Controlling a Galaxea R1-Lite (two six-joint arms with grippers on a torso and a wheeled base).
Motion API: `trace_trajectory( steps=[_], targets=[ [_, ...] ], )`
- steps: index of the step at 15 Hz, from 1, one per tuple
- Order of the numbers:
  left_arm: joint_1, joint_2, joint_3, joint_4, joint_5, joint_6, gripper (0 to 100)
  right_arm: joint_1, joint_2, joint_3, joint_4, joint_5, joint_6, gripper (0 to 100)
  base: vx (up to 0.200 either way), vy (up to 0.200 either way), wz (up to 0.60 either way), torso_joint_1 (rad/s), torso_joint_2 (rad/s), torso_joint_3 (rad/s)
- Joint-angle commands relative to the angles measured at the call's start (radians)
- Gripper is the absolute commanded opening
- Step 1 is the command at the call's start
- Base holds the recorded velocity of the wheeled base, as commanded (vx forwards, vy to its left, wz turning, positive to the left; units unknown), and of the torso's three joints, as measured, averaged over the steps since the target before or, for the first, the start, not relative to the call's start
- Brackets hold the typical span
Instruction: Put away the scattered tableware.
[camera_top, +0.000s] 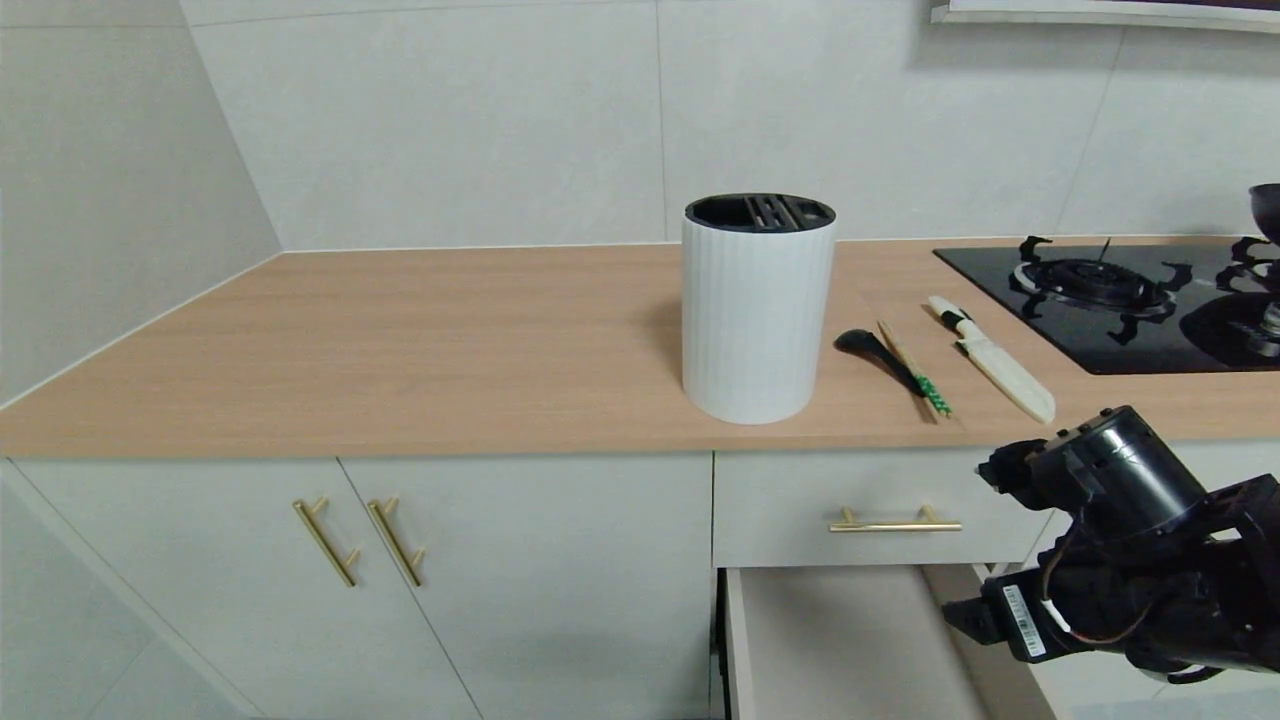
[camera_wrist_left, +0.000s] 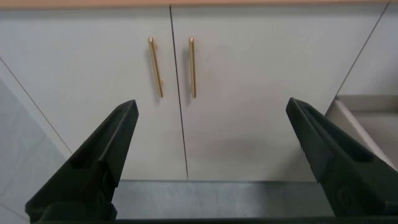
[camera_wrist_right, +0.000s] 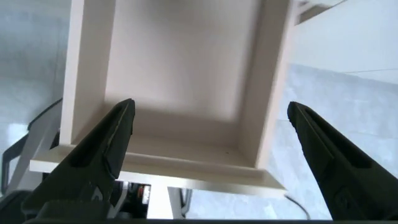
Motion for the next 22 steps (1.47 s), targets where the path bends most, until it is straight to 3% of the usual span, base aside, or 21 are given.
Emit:
trace_trajectory(
  steps=[1, 4, 6, 11, 22],
  targets=[
    [0.0, 0.0, 0.0, 0.0, 0.0, 0.0, 100, 0.0, 0.002, -0.003, -0.001, -0.007, 0.001, 100, 0.0, 0.0, 0.0, 0.11, -0.24, -0.139],
    [0.0, 0.002, 0.0, 0.0, 0.0, 0.0, 100, 0.001, 0.004, -0.031, -0.076, -0.021, -0.005, 100, 0.0, 0.0, 0.0, 0.034, -0.07, -0.044],
    [0.0, 0.002, 0.0, 0.0, 0.0, 0.0, 100, -0.014, -0.031, -0.138, -0.113, -0.018, -0.051, 100, 0.0, 0.0, 0.0, 0.0, 0.0, 0.0],
    [0.0, 0.0, 0.0, 0.0, 0.0, 0.0, 100, -0.086, -0.022, -0.379, -0.033, -0.009, -0.073, 100, 0.0, 0.0, 0.0, 0.0, 0.0, 0.0],
    [0.0, 0.002, 0.0, 0.0, 0.0, 0.0, 100, -0.123, 0.2, -0.381, -0.213, -0.024, -0.002, 100, 0.0, 0.0, 0.0, 0.0, 0.0, 0.0]
  ],
)
